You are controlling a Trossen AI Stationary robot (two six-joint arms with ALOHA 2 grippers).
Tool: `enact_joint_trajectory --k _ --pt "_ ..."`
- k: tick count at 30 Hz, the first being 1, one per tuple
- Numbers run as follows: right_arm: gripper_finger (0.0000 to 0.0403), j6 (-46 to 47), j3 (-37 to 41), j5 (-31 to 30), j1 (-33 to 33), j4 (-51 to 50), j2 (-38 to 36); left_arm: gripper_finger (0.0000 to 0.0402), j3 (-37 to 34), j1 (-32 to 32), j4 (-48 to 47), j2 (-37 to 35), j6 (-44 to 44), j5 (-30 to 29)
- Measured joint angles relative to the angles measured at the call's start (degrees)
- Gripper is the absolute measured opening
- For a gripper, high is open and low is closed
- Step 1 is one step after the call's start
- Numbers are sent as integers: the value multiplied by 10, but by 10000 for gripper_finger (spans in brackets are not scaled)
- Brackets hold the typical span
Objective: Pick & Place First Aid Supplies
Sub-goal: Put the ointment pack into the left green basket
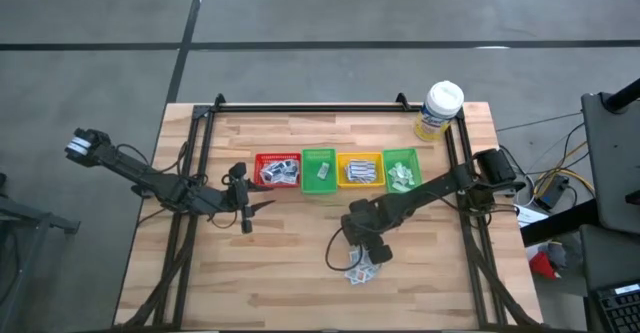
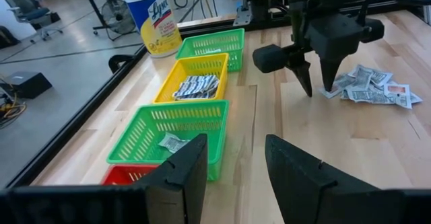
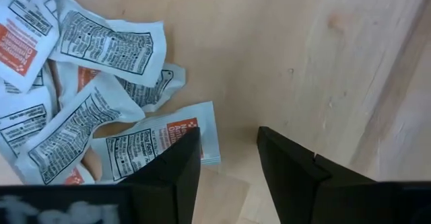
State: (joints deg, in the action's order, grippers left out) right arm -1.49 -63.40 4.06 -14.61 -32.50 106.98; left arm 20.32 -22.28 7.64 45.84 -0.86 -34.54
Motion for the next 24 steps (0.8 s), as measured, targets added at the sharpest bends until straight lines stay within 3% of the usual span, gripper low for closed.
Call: enact_joint_trajectory --k 11,24 --pt "137 9 0 -75 0 -46 -4 151 0 1 0 0 2 -1" --pt "144 4 -12 -73 1 -63 -7 151 0 1 -1 0 2 -2"
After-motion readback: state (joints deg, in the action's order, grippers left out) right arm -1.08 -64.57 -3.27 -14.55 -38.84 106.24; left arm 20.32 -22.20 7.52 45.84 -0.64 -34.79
